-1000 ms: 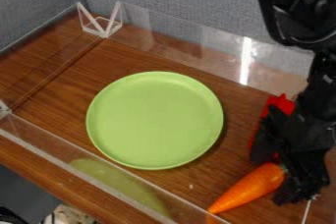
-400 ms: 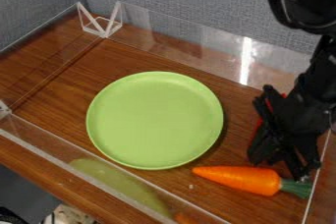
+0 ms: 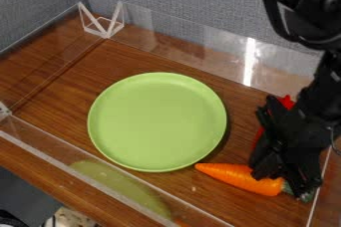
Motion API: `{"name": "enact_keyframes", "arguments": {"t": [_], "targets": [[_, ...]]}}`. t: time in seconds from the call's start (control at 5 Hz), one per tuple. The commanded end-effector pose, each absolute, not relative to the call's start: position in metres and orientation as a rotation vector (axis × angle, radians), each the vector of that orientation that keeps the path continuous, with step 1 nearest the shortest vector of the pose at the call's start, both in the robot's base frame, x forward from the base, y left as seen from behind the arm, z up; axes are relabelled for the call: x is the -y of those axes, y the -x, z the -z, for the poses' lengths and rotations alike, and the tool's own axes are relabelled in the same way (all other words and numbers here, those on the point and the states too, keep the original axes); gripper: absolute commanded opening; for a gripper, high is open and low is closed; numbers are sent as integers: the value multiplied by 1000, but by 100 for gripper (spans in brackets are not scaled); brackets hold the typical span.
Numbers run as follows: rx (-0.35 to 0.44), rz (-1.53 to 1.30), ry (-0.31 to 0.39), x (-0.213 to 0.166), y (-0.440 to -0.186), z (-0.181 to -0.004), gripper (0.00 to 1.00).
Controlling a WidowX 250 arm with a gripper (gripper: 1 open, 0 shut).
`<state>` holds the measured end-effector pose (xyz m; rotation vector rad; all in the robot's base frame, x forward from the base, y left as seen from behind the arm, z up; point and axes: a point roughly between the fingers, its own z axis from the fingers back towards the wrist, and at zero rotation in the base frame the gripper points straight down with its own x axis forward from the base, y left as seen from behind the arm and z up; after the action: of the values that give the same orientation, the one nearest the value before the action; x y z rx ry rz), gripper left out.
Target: Put the carrot on the left side
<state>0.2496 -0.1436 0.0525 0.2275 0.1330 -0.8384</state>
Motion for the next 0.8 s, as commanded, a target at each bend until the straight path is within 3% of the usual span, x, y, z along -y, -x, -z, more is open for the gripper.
{"name": "enact_keyframes", "arguments": {"t": [0.0, 0.2, 0.4, 0.6], "targets": [[-57, 831, -258, 146, -249, -75, 0], [-53, 842, -290, 140, -251, -74, 0], [-49, 856, -310, 135, -254, -72, 100], [-49, 868, -338, 133, -257, -72, 0]]}}
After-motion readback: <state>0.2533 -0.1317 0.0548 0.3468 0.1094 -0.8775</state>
